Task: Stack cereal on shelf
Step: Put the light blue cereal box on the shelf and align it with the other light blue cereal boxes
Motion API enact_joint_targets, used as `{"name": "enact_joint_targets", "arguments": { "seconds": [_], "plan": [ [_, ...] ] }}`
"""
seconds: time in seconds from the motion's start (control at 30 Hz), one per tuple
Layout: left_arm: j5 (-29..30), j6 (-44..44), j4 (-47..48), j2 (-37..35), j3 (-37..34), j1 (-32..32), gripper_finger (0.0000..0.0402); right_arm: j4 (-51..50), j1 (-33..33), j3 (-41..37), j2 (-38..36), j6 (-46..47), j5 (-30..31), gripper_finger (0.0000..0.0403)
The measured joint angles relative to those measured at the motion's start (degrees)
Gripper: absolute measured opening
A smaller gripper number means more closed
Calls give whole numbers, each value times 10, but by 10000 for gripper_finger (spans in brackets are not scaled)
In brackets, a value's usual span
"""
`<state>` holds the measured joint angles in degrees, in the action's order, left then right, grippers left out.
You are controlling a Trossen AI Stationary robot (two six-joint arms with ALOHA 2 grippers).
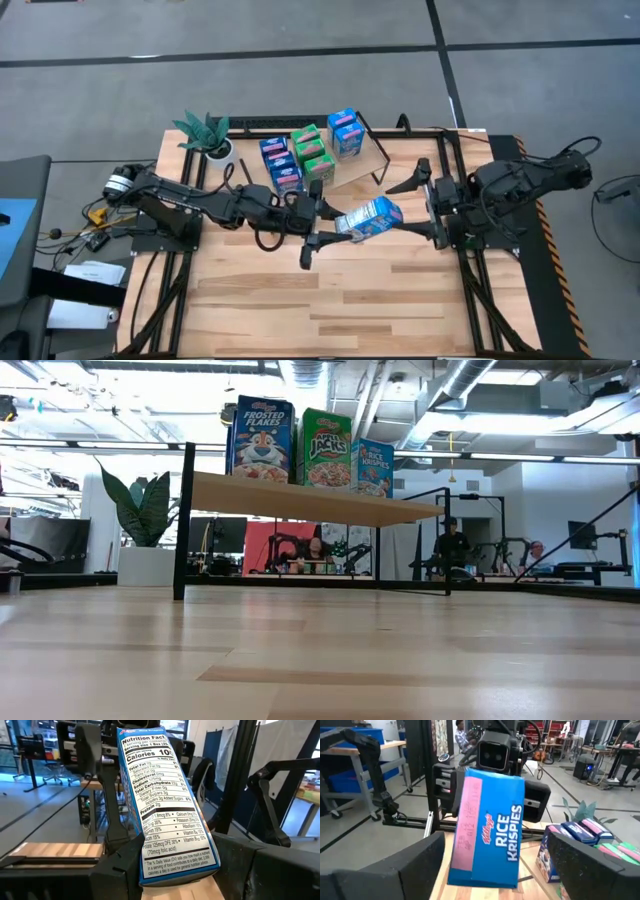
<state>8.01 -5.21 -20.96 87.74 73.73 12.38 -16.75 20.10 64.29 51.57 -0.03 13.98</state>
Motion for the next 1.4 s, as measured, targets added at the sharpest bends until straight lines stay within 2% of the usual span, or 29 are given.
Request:
{"name": "enact_joint_targets", "arguments": {
  "seconds": [0.23, 0.4, 0.57, 0.8, 0.9, 1.0, 1.4],
  "plan": [
    [6, 0, 0, 0, 0, 0, 169, -12, 0, 1, -21, -2, -5, 269],
    [8, 3, -2, 0, 0, 0, 169, -17, 0, 1, -21, -4, -6, 242],
    [8, 13, -3, 0, 0, 0, 169, -40, 0, 1, -17, -4, -6, 266],
    [13, 20, -7, 0, 0, 0, 169, -39, 0, 1, -22, -15, 31, 364],
    [13, 19, -7, 0, 0, 0, 169, -38, 0, 1, -21, -15, 31, 393],
    [11, 17, -7, 0, 0, 0, 169, -37, 0, 1, -15, -15, 17, 394],
    [9, 14, -6, 0, 0, 0, 169, -22, 0, 0, 6, -17, 5, 351]
  ]
}}
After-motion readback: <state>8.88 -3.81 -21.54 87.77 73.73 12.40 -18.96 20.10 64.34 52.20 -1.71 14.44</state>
